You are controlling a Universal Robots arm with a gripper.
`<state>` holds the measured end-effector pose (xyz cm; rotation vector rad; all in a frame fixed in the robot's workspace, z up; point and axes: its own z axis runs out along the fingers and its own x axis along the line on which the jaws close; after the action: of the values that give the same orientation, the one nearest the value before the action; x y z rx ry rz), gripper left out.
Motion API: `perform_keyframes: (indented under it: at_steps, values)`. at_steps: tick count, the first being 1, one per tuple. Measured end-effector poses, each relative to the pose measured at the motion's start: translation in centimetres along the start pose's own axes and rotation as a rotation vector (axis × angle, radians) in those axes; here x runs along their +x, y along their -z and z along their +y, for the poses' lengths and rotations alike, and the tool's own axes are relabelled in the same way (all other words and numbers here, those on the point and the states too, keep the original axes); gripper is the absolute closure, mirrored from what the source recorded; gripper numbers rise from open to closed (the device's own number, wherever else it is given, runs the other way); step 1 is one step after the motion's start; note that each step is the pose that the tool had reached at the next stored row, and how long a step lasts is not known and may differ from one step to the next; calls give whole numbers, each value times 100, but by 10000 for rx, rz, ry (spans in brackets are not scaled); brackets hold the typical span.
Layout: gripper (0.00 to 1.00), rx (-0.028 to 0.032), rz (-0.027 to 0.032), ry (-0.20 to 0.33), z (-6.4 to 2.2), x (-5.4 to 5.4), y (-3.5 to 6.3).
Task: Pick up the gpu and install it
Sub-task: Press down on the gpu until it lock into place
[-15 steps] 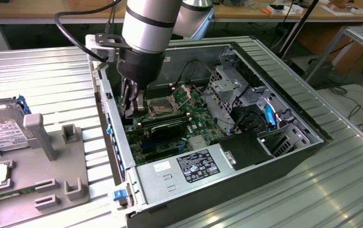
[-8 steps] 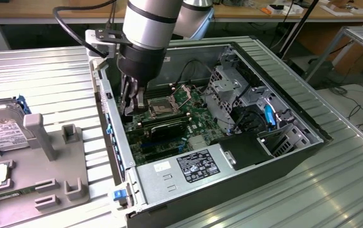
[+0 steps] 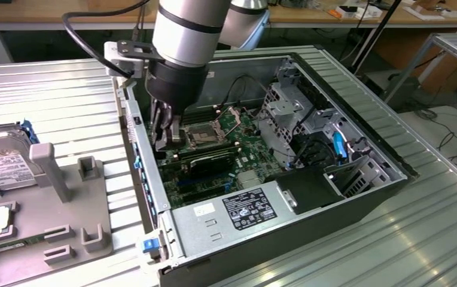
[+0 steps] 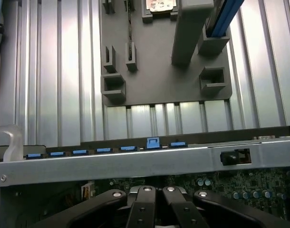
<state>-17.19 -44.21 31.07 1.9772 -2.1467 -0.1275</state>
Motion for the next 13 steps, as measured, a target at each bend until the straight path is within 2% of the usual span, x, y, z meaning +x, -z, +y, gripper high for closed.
perform_keyframes:
  at_steps: [2, 13]
  values:
    - [89, 0, 0, -1, 17, 1, -5]
    - [89, 0, 4, -2, 1, -5, -83]
